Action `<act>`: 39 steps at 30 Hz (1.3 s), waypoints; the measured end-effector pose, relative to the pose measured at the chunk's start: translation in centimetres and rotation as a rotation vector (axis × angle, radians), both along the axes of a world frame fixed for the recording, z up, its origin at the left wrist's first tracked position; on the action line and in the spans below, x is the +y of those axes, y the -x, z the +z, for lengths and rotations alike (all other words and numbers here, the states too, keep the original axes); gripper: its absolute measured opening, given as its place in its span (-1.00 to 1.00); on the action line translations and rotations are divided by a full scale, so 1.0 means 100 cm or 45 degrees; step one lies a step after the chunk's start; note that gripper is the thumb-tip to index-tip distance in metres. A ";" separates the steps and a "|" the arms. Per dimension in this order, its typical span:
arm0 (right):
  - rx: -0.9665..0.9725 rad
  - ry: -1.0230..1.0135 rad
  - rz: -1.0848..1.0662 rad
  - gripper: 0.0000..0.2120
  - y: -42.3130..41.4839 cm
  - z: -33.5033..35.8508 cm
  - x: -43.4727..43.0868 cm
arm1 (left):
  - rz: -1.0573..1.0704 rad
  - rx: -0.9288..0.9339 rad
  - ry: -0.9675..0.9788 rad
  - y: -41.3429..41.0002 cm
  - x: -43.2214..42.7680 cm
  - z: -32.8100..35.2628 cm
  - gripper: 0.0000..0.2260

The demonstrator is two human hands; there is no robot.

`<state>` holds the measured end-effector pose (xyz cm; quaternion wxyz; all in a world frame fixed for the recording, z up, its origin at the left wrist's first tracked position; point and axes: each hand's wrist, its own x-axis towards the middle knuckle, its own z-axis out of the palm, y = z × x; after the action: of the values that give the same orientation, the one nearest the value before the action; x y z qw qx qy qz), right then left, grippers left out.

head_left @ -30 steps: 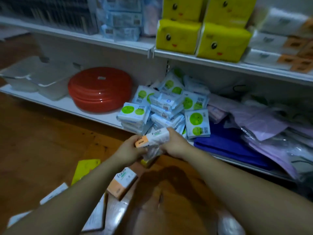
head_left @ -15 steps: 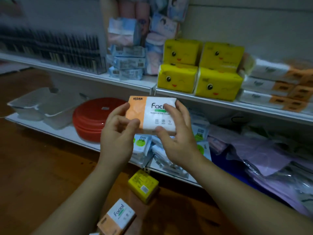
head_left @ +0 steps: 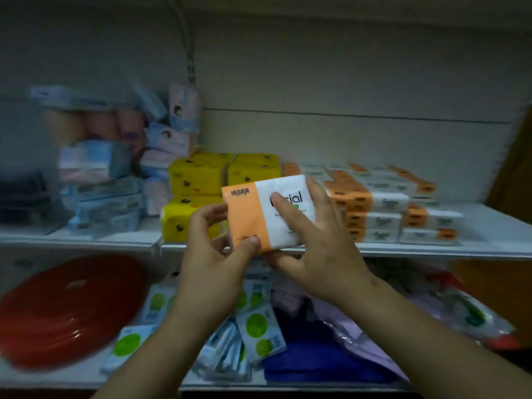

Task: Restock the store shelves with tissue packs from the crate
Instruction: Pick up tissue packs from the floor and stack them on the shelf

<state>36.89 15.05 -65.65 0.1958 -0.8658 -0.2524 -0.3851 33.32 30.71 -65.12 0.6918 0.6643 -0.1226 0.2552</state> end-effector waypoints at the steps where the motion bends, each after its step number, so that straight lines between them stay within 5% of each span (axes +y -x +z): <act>1: -0.069 0.055 -0.086 -0.36 -0.002 0.004 -0.015 | -0.046 0.017 -0.029 -0.006 -0.015 0.007 -0.62; 8: -0.270 0.168 -0.372 -0.55 -0.009 0.018 -0.131 | -0.374 0.065 -0.386 -0.042 -0.122 0.047 -0.74; 15: 0.131 -0.011 -0.722 -0.62 -0.037 0.035 -0.247 | 0.096 -0.161 -1.883 -0.114 -0.153 0.054 -0.44; 17: 0.273 0.068 -0.738 -0.61 -0.047 0.029 -0.262 | 0.109 -0.074 -2.064 -0.124 -0.152 0.043 -0.42; 27: 0.685 0.356 -0.840 -0.55 -0.079 0.029 -0.247 | 0.096 -0.068 -1.967 -0.119 -0.138 0.034 -0.39; 31: 0.481 0.276 -0.777 -0.52 -0.063 0.042 -0.205 | 0.127 -0.083 -1.885 -0.104 -0.101 0.028 -0.39; 36: 0.041 0.306 -0.229 -0.51 -0.034 0.033 -0.097 | 0.117 0.010 -1.677 -0.084 -0.031 0.010 -0.39; 39: 0.043 0.291 0.013 -0.56 -0.020 0.008 -0.030 | 0.160 0.022 -1.613 -0.068 0.012 -0.006 -0.38</act>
<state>38.85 12.01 -64.85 0.1019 -0.8876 -0.2958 -0.3381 40.16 31.94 -65.74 0.1492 0.9526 -0.2050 0.1679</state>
